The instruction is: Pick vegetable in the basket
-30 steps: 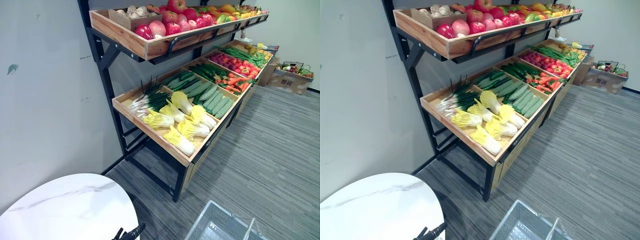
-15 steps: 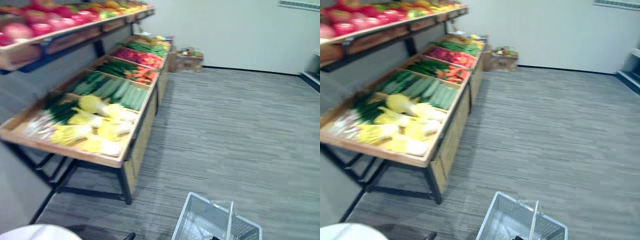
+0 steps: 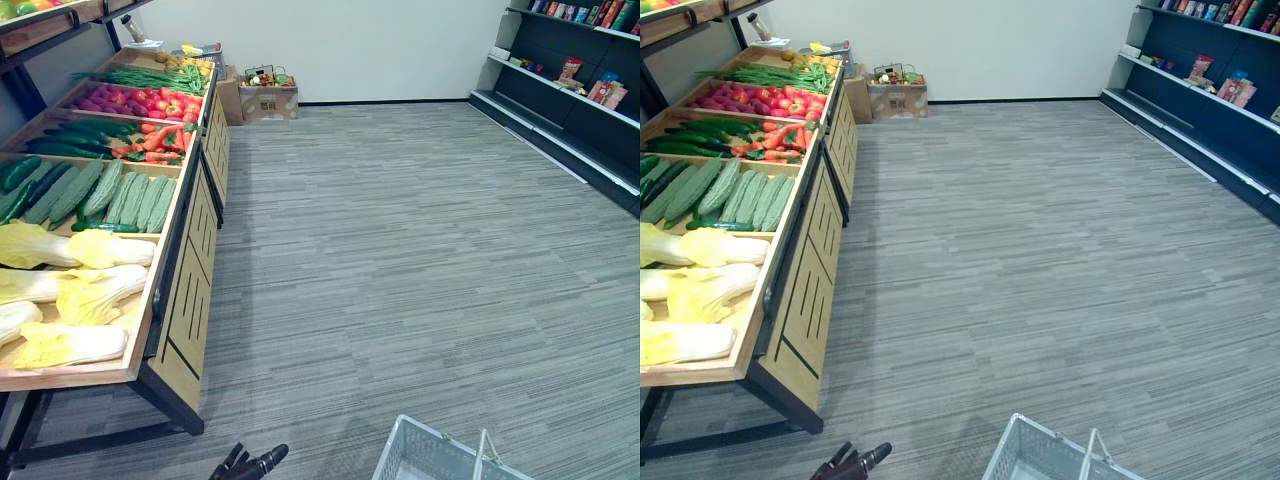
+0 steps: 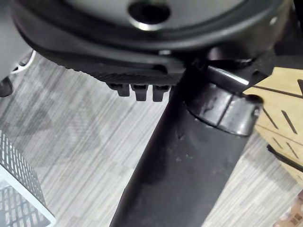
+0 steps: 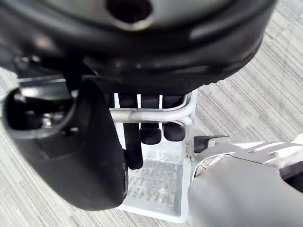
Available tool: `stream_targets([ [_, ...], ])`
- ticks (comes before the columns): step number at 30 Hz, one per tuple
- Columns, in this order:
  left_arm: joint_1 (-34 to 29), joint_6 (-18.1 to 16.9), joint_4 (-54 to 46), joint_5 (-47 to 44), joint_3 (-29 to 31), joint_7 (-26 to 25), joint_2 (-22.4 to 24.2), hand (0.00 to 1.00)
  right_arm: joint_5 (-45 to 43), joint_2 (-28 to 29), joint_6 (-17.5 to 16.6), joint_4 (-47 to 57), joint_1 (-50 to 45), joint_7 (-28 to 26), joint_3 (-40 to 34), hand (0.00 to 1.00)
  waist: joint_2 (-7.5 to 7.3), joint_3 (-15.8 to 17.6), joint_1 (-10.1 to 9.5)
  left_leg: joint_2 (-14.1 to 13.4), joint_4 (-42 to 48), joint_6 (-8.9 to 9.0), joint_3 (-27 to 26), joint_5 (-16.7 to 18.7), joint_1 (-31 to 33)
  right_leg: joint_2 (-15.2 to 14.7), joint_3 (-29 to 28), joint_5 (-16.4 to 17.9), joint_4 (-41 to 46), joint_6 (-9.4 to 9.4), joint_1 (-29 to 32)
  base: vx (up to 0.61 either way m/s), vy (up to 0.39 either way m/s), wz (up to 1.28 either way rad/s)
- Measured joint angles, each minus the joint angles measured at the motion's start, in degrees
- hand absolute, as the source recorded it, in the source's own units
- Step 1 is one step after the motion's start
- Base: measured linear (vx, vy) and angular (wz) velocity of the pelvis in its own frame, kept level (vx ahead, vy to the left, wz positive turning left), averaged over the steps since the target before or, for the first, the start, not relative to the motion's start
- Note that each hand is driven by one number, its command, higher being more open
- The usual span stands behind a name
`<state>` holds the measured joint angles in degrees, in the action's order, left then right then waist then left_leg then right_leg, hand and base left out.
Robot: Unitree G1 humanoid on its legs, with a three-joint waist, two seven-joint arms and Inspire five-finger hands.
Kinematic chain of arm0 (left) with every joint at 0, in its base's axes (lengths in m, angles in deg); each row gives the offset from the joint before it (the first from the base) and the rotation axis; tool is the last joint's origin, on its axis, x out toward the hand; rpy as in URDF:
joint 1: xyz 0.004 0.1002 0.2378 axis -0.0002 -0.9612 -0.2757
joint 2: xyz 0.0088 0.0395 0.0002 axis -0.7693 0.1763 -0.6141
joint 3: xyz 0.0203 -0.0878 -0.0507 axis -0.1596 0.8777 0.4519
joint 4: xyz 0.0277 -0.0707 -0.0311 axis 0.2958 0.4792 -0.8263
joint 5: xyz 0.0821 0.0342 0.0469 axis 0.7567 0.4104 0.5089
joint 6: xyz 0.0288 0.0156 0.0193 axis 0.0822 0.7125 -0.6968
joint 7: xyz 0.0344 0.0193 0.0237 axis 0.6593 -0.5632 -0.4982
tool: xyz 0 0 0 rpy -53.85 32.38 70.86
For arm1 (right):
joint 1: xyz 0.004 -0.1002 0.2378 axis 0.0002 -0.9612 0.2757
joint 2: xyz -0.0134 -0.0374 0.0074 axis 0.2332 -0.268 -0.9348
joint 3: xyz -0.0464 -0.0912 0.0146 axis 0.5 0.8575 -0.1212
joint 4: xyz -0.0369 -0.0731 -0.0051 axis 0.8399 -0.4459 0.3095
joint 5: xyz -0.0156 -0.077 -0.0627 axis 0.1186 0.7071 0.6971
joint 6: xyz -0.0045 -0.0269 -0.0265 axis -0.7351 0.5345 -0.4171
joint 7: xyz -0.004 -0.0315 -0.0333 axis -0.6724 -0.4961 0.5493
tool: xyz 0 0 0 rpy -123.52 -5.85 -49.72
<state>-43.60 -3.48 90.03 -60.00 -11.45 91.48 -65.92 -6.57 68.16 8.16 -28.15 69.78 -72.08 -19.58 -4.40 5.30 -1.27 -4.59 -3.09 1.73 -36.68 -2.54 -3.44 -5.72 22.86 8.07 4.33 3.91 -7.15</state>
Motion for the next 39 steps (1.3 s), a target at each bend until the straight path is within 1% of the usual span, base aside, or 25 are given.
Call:
stream_targets([
  [3,0.07,-0.01,0.22,-0.15,0.0,0.11,0.34,1.0,-1.95,0.14,-1.02,-0.02,-0.65,-1.42,-1.03,0.0,0.7,0.13,0.06,-0.37,0.67,0.13,0.48,-0.16,0.04,0.21,-0.01,0.0,0.0,-0.01,-0.4,0.01,-0.085,0.05],
  [4,0.07,-0.12,0.23,-0.26,0.02,0.18,0.23,1.0,-2.35,0.3,-1.14,-0.02,-0.68,-1.58,-1.03,0.0,0.57,0.72,0.11,-0.87,3.32,-0.12,1.25,0.47,0.43,-0.07,-0.08,-0.01,0.15,-0.02,-1.15,-0.01,-0.099,0.06],
  [5,-0.08,-0.3,0.23,-0.69,0.14,0.31,0.13,1.0,-3.26,0.34,-1.14,-0.01,-0.54,-1.89,-0.98,0.0,0.63,1.29,-0.02,-2.63,9.29,-0.36,2.13,2.76,1.69,-0.12,-0.62,-0.02,0.63,-0.05,-1.93,-0.01,-0.117,0.02],
  [6,-0.2,-0.43,0.23,-0.72,0.6,0.36,0.08,1.0,-3.75,0.33,-1.07,0.03,-0.44,-2.03,-0.89,0.0,0.68,1.69,-0.02,-3.77,13.44,-1.11,3.5,3.96,2.63,-0.02,-1.24,-0.11,0.7,-0.2,-2.28,-0.01,-0.132,-0.21],
  [7,-0.19,-1.5,-0.41,-1.57,2.48,1.04,0.32,1.0,-3.8,0.33,-0.77,0.61,0.22,-2.22,-0.31,0.0,0.79,2.75,-0.69,-6.25,25.0,-3.15,8.61,6.58,6.98,0.27,-3.2,-0.43,1.08,-0.71,-3.06,-0.04,-0.153,-0.39],
  [8,-0.31,-2.18,-0.45,-2.11,2.98,1.27,0.6,1.0,-3.78,-0.03,-0.56,0.99,0.73,-2.39,0.49,0.0,0.55,2.95,-1.52,-5.77,27.83,-2.47,13.56,8.8,8.99,0.06,-5.09,-0.4,1.09,-0.75,-3.04,-0.06,-0.076,-1.15],
  [9,-1.13,-3.22,-0.54,-3.63,3.34,1.48,1.35,1.0,-3.69,-1.86,0.04,0.9,1.95,-2.85,2.54,0.0,2.1,3.08,-3.41,-3.21,25.95,0.49,23.99,12.22,9.7,0.16,-9.91,-0.29,1.6,-0.91,-2.23,-0.07,0.044,-1.82],
  [10,-2.55,-3.23,-0.41,-5.13,3.98,1.68,2.04,1.0,-3.67,-3.48,0.29,1.02,3.89,-3.74,4.69,0.0,4.03,2.83,-4.0,-2.0,21.24,1.54,31.19,11.94,9.28,1.32,-13.84,-0.18,1.74,-0.75,-0.97,-0.05,0.107,-1.95],
  [11,-3.44,-3.22,-0.01,-5.52,3.98,1.7,2.42,1.0,-3.71,-4.18,0.25,1.61,4.37,-4.33,5.67,0.0,5.38,2.7,-4.04,-2.27,18.77,1.71,33.48,9.57,9.01,2.32,-15.17,0.11,1.72,-0.52,-0.48,-0.05,0.097,-1.62],
  [12,-4.1,-3.05,0.93,-6.01,3.65,1.66,2.46,1.0,-3.78,-4.32,0.26,2.11,5.04,-4.73,6.63,0.0,6.05,2.67,-3.97,-2.65,17.65,4.03,33.7,8.99,8.8,2.68,-16.86,1.9,2.01,-0.45,0.29,-0.02,0.091,-0.82],
  [13,-4.19,-2.97,1.34,-6.17,2.46,1.49,2.25,1.0,-3.91,-4.02,0.5,2.43,4.95,-5.02,7.04,0.0,4.74,2.86,-2.88,-1.66,15.22,3.66,33.24,7.71,7.69,1.3,-16.79,2.06,3.02,-0.07,1.31,0.0,0.083,-0.48],
  [14,-4.27,-3.14,1.28,-5.76,2.15,1.37,1.97,1.0,-4.1,-3.71,0.61,2.42,4.56,-5.0,7.04,0.0,4.22,2.66,-2.69,-1.17,13.33,3.49,33.07,6.67,6.93,0.74,-16.74,2.27,3.64,0.25,2.04,0.04,0.054,0.02],
  [15,-4.23,-2.99,1.22,-4.99,1.97,1.35,1.26,1.0,-5.18,-3.32,0.65,2.3,3.49,-4.92,7.04,0.0,3.14,2.23,-2.57,-0.05,9.48,3.14,32.97,4.66,5.89,-0.27,-16.49,2.51,4.43,0.61,3.11,0.04,0.031,0.11],
  [16,-4.17,-2.7,1.23,-4.44,1.68,1.32,0.93,1.0,-6.13,-3.07,0.65,1.95,2.94,-4.76,7.14,0.0,2.61,2.31,-2.48,0.82,6.69,2.71,33.02,3.15,4.97,-0.98,-16.26,2.55,4.41,0.74,3.25,0.05,0.05,0.11],
  [18,-4.36,-2.68,1.24,-4.16,1.69,1.3,0.97,1.0,-6.36,-2.68,0.18,1.54,2.57,-4.66,8.02,0.0,2.43,2.41,-2.36,1.84,4.64,2.14,32.95,2.15,3.97,-1.88,-16.12,2.43,4.39,1.28,3.24,0.03,0.072,0.06],
  [19,-4.45,-2.63,1.26,-4.14,1.69,1.3,1.01,1.0,-6.33,-2.59,0.22,1.48,2.71,-4.67,8.16,0.0,2.46,2.39,-1.98,2.27,4.37,1.92,32.94,1.98,3.77,-2.23,-16.04,2.37,4.32,1.54,3.18,0.01,0.057,0.03],
  [20,-3.95,-2.65,2.37,-4.08,2.2,2.07,0.18,1.0,-6.12,-0.1,0.16,-2.27,7.23,-4.74,12.8,0.0,0.25,3.19,-1.43,5.13,-2.32,0.01,34.03,-2.7,2.65,-4.3,-11.41,-3.27,-2.23,3.89,2.03,0.0,0.037,0.01],
  [21,-3.94,-2.65,2.36,-4.08,2.22,2.07,0.17,1.0,-6.12,-0.09,0.16,-2.27,7.23,-4.74,12.79,0.0,0.21,3.2,-1.43,5.23,-2.31,-0.18,34.03,-2.81,2.7,-4.29,-11.4,-3.28,-2.33,3.92,2.0,0.0,0.0,0.0],
  [25,-3.81,-2.65,2.36,-4.08,2.21,2.06,0.16,1.0,-6.13,0.01,0.17,-2.29,7.14,-4.73,12.66,0.0,0.18,3.21,-1.4,5.36,-2.23,-0.07,33.78,-2.72,2.74,-4.22,-11.56,-3.3,-2.85,3.95,1.84,0.0,-0.001,-0.02],
  [28,-3.66,-2.65,2.39,-3.3,1.67,1.71,0.02,1.0,-7.1,0.43,-0.17,-2.47,6.85,-3.64,12.43,0.0,0.2,3.19,-0.77,5.03,-2.04,0.19,32.92,-2.54,2.06,-4.04,-11.68,-3.35,-3.7,3.94,0.85,0.03,-0.026,-0.06],
  [29,-3.54,-2.66,2.39,-2.17,1.56,1.52,-0.03,1.0,-8.59,0.72,-0.66,-2.47,6.52,-2.9,11.84,0.0,0.33,3.12,-0.56,4.97,-2.11,0.45,32.61,-2.35,1.7,-3.88,-11.72,-3.35,-3.73,3.94,0.58,0.02,-0.018,-0.06],
  [31,-3.46,-2.71,2.4,-1.6,0.98,0.89,-0.07,1.0,-10.76,1.44,-1.36,-2.49,5.82,-1.63,9.41,0.0,0.54,3.0,-0.09,4.78,-2.3,0.62,32.4,-2.24,1.28,-3.67,-11.69,-3.34,-4.02,3.93,0.06,0.0,-0.035,-0.05],
  [34,-3.46,-2.76,2.43,0.07,-0.01,-0.27,-0.02,1.0,-14.13,2.03,-2.31,-3.28,5.23,0.86,3.99,0.0,1.24,2.6,0.39,4.52,-2.33,0.72,32.12,-2.17,1.13,-3.43,-11.65,-3.36,-4.06,3.87,-0.06,-0.01,-0.022,-0.02],
  [36,-3.46,-2.89,2.64,0.58,-0.02,-1.01,0.07,1.0,-16.11,2.17,-2.96,-4.03,4.75,3.14,1.2,0.0,1.43,2.51,0.34,4.53,-2.36,0.72,32.17,-2.17,0.38,-3.44,-11.37,-3.37,-4.19,3.87,-1.11,-0.01,-0.009,0.03],
  [39,-3.56,-3.37,3.13,0.55,0.04,-1.23,0.12,1.0,-17.35,2.16,-3.52,-4.58,4.09,4.56,1.13,0.0,1.37,2.4,0.24,4.8,-2.38,0.49,32.76,-1.98,-0.15,-3.77,-10.04,-3.34,-4.47,3.91,-2.14,-0.05,-0.011,0.16],
])
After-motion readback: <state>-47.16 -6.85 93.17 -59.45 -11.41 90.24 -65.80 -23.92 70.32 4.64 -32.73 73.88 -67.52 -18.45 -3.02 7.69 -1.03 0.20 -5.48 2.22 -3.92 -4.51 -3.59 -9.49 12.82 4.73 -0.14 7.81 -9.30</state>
